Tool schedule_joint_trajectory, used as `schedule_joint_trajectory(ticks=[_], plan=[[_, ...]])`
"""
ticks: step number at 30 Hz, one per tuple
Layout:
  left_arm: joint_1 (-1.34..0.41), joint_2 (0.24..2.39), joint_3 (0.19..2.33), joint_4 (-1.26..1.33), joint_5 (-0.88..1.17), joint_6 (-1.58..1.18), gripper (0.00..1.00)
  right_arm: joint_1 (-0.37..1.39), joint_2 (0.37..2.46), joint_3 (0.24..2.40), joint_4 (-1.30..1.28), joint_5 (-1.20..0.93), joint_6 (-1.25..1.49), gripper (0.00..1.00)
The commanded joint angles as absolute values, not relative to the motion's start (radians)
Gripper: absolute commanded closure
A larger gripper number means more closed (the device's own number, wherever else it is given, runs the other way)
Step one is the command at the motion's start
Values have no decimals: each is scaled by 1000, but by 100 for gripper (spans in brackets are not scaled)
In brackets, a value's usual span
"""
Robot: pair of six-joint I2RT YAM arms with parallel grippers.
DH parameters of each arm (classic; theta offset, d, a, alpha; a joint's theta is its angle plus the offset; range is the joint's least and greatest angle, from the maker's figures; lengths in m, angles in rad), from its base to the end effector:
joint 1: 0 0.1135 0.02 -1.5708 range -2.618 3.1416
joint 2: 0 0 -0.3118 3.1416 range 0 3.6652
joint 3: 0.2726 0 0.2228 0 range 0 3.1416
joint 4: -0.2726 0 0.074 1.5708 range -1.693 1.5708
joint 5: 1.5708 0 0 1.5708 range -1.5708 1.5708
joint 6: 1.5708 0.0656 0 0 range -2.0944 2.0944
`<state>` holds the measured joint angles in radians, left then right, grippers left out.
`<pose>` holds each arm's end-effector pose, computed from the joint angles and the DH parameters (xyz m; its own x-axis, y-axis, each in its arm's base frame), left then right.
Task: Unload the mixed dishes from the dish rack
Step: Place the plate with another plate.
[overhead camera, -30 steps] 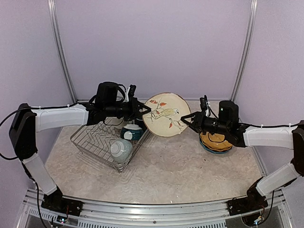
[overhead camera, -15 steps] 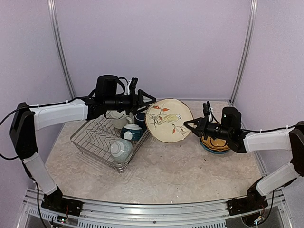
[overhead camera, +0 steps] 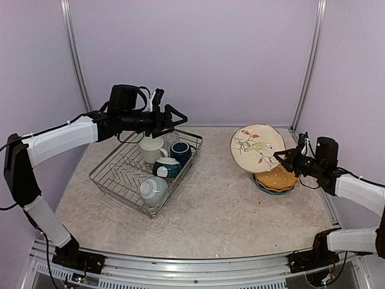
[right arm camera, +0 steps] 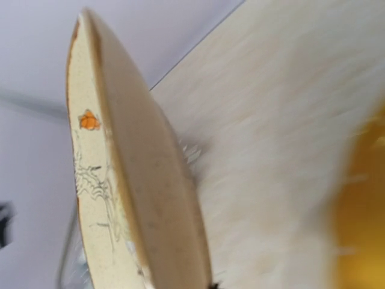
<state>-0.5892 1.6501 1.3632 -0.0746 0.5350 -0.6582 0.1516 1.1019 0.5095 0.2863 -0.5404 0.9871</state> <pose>0.3052 -0.2442 0.3750 -0.7676 -0.1199 -0.6297 0.5120 0.4764 -0.7148 0.2072 0.0658 0.2824 -0.6769 0.6204 -0.3961 -0.0901 0.4643 0.8811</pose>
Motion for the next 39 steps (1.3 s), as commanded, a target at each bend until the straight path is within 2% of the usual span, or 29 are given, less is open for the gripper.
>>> schedule_joint_trajectory(ticks=[1, 9, 20, 30, 33, 39], plan=[[-577, 1549, 1465, -309, 432, -448, 8, -20, 992, 503, 99, -572, 878, 100], [-527, 1411, 1493, -458, 296, -317, 7, -231, 1035, 494, -10, -648, 799, 100], [-507, 1308, 1419, -520, 217, -293, 6, -245, 1176, 543, -37, -588, 747, 100], [-501, 1332, 1415, -604, 171, -304, 6, -245, 1223, 580, -82, -520, 703, 100], [-499, 1353, 1415, -622, 170, -316, 6, -244, 1237, 585, -87, -524, 682, 96], [-490, 1378, 1424, -667, 156, -327, 5, -244, 1229, 604, -138, -485, 634, 74]])
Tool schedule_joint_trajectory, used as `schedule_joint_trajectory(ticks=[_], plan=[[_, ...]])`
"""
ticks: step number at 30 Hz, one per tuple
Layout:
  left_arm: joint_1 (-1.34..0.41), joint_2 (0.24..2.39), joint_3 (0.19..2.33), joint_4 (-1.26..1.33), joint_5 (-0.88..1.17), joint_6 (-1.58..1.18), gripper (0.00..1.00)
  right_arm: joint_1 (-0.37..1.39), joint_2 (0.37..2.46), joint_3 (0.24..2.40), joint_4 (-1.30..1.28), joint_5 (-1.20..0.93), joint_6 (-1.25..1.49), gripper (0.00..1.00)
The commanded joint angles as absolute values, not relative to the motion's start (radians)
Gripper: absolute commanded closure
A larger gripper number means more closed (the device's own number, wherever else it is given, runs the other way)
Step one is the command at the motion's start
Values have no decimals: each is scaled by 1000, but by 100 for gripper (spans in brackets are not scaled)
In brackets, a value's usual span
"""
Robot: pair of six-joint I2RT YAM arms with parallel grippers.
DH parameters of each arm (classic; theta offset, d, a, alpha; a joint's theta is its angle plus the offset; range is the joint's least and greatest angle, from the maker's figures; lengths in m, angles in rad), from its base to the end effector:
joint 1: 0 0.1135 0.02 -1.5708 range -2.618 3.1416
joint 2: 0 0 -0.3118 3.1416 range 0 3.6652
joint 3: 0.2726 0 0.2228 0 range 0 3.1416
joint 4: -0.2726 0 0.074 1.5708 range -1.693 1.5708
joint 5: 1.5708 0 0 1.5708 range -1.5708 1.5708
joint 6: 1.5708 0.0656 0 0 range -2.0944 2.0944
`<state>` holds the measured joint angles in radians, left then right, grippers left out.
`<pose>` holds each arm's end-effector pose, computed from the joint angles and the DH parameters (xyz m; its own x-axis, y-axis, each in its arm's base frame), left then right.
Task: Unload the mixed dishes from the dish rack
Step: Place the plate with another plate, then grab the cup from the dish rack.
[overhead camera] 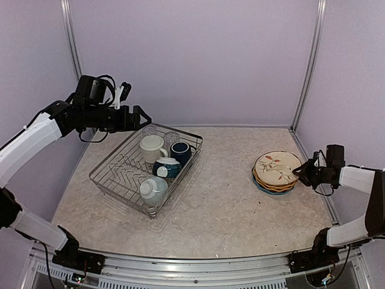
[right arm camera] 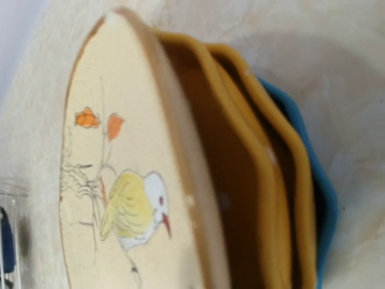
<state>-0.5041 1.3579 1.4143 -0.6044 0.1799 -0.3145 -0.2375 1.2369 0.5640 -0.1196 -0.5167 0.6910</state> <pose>0.2423 -0.1471 0.4181 -0.6222 -0.0044 -0.7829 0.4380 0.8269 -0.3527 0.2166 -0.0191 0.2279 -0.6178 0.7197 -0.3168 0.3390 0.6073 0.7185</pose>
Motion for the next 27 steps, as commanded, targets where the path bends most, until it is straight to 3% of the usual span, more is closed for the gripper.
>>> schedule_joint_trajectory(ticks=[1, 9, 20, 27], plan=[[-483, 1384, 1425, -678, 160, -330, 5, -245, 1223, 605, -145, -477, 625, 71], [-440, 1427, 1404, -755, 181, -374, 3, -253, 1189, 631, -233, -419, 538, 50], [-429, 1553, 1437, -791, 230, -423, 3, -253, 1048, 677, -363, -362, 412, 5], [-410, 1666, 1536, -781, 233, -427, 6, -254, 989, 687, -386, -283, 439, 0]])
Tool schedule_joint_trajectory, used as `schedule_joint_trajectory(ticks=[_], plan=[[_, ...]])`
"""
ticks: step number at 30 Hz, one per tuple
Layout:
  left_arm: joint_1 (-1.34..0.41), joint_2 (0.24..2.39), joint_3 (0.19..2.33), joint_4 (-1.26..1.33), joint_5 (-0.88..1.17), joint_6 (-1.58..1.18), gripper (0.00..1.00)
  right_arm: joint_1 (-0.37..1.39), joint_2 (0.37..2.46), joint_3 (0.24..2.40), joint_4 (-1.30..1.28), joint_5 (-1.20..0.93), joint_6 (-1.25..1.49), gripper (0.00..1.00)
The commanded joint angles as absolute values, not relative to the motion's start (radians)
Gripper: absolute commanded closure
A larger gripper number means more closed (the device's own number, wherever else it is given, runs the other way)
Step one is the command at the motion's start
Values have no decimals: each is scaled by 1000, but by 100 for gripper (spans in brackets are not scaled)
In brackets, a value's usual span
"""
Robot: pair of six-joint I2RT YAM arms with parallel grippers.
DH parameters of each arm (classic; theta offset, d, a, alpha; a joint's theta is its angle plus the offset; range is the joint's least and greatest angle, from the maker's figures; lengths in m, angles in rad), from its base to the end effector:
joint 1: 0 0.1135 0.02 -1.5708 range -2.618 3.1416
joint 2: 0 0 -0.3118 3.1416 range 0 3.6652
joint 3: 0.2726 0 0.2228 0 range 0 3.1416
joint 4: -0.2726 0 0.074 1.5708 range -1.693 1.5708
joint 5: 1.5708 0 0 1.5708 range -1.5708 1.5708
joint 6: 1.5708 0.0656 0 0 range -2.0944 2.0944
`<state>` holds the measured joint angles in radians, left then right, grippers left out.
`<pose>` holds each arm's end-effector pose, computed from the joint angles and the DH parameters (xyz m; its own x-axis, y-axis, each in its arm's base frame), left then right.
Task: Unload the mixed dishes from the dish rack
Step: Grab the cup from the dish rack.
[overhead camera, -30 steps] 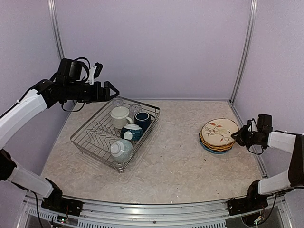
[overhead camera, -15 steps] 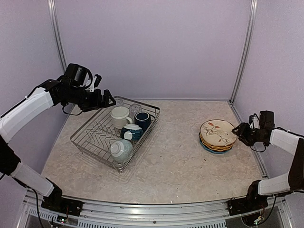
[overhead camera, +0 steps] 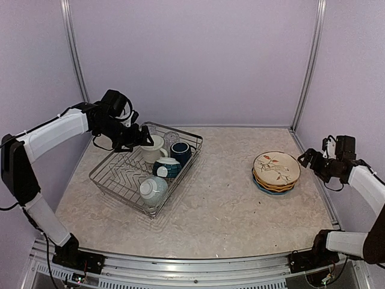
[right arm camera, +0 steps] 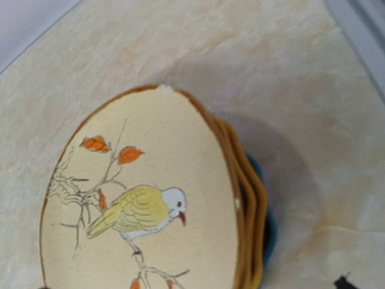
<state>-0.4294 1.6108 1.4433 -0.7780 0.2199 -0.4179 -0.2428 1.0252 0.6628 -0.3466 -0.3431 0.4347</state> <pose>0.2985 -0.1524 0.3365 -0.8857 -0.0300 -0.4632 0.1783 0.8994 -0.3992 0.1831 -0.0226 0.2717 -0.5822 0.5528 -0.5962 0.2467 0.8188 0.5183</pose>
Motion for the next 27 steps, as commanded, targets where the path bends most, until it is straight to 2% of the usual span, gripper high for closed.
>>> schedule_joint_trajectory(ticks=[1, 9, 17, 27], plan=[[-406, 1682, 1559, -781, 216, -425, 6, -254, 984, 688, -385, -286, 445, 0], [-380, 1885, 1797, -777, 52, -388, 6, -254, 918, 640, -313, -358, 486, 0], [-352, 2124, 2037, -767, -63, -330, 6, -253, 884, 600, -237, -623, 418, 0], [-336, 2332, 2213, -760, -75, -296, 6, -254, 898, 593, -207, -643, 436, 0]])
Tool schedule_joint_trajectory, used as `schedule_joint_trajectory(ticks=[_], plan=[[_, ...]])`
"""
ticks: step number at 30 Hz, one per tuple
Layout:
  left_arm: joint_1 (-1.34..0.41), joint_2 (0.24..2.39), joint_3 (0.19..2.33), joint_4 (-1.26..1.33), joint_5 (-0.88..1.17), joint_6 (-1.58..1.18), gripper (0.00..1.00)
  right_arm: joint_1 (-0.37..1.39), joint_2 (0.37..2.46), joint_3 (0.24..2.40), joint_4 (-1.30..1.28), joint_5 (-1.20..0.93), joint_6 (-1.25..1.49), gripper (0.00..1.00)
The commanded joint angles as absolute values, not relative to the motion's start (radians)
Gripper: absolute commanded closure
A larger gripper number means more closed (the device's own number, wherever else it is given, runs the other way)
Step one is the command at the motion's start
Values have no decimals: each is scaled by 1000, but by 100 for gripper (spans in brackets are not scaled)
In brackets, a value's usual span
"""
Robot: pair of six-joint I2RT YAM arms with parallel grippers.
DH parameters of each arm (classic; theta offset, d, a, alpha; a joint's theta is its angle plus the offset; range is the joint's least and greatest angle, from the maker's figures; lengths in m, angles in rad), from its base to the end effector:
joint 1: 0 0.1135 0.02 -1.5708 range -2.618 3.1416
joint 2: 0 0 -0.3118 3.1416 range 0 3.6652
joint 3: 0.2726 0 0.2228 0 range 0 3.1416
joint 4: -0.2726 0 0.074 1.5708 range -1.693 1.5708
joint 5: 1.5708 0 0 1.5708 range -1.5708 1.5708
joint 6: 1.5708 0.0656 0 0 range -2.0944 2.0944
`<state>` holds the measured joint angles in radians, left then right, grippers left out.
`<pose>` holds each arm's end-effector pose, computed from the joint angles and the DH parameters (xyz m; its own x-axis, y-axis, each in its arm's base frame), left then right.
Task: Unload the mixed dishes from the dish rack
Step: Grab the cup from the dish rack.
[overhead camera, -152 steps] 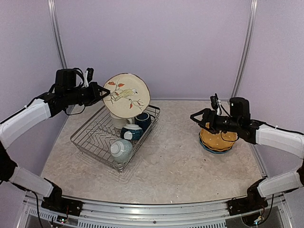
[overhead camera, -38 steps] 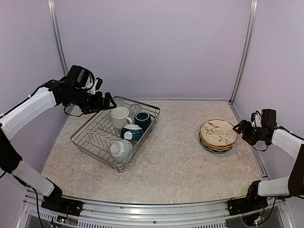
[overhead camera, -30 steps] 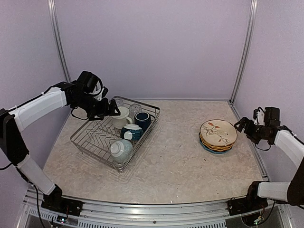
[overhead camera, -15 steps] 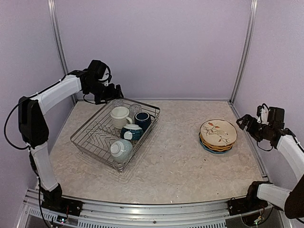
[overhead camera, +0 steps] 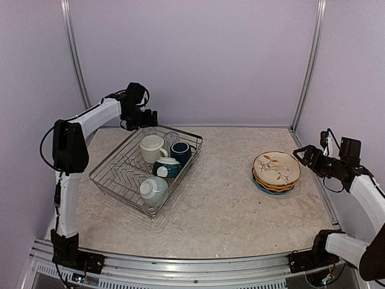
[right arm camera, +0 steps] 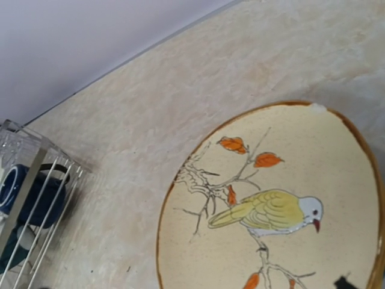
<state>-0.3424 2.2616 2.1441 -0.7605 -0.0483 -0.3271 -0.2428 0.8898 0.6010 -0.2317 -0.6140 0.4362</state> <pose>0.4983 -0.1743 0.2809 -0.7848 -0.0610 -0.6168 0.0572 0.9838 -0.1700 0.1617 -0.0011 0.2887 -0.5595 0.4944 -0.6653 -0.0577 0.7775 0.6262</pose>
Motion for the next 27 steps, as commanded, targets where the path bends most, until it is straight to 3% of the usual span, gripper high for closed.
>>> schedule_joint_trajectory(ticks=[1, 14, 17, 27], plan=[[-335, 2347, 2232, -764, -83, -293, 6, -254, 902, 595, -207, -643, 437, 0], [-341, 2437, 2296, -783, -101, -269, 25, -253, 918, 583, -199, -649, 464, 0], [-341, 2442, 2298, -791, -94, -262, 38, -254, 912, 586, -197, -666, 478, 0], [-355, 2328, 2287, -816, -94, -239, 71, -252, 854, 612, -239, -670, 499, 0]])
